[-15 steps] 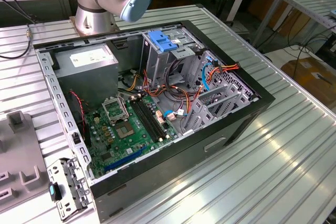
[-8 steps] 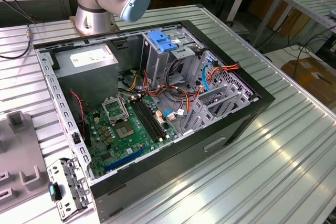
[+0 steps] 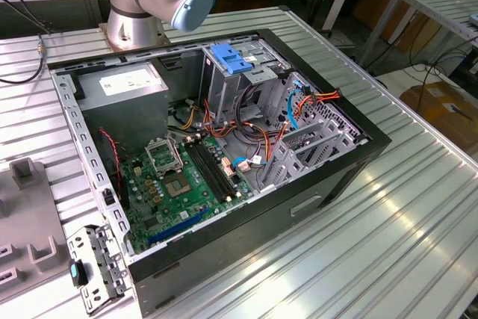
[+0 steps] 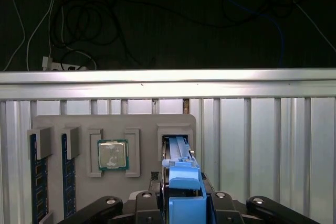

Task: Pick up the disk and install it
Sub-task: 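Pick up the disk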

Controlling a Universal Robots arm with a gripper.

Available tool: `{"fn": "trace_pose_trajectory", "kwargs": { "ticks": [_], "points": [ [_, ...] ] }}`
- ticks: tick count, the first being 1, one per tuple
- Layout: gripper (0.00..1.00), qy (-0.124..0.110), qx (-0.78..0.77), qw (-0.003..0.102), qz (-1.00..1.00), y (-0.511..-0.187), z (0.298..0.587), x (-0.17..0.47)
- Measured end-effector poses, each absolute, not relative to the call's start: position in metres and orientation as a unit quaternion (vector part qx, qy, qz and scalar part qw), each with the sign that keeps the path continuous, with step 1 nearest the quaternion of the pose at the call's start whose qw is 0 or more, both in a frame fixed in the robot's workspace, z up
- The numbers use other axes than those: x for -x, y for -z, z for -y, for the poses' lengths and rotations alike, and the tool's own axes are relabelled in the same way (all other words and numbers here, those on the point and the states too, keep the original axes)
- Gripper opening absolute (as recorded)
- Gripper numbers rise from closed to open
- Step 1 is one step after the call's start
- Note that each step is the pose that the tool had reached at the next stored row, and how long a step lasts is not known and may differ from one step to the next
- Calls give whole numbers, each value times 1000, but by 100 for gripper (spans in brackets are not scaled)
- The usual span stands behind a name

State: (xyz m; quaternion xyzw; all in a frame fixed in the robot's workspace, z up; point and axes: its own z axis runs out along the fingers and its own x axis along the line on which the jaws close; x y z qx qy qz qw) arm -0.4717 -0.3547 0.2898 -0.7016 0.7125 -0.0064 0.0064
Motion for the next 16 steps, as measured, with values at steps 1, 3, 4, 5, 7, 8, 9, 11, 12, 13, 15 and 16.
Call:
{"fn": "trace_pose_trajectory", "kwargs": {
  "ticks": [1,3,4,5,7,8,9,11,12,13,15,16],
  "points": [
    [37,6,702,6,-712,-290,355,472],
    [37,6,702,6,-712,-290,355,472],
    [37,6,702,6,-712,-290,355,472],
    [37,6,702,6,-712,-290,355,472],
    [37,6,702,6,-712,-290,355,472],
    [37,6,702,6,-712,-290,355,472],
    [37,6,702,6,-712,-290,355,472],
    [37,6,702,6,-712,-290,355,472],
    [37,6,702,6,-712,-290,355,472],
    [37,6,702,6,-712,-290,355,472],
    [37,6,702,7,-712,-290,355,472],
    [37,7,702,7,-712,-290,355,472]
  ]
}}
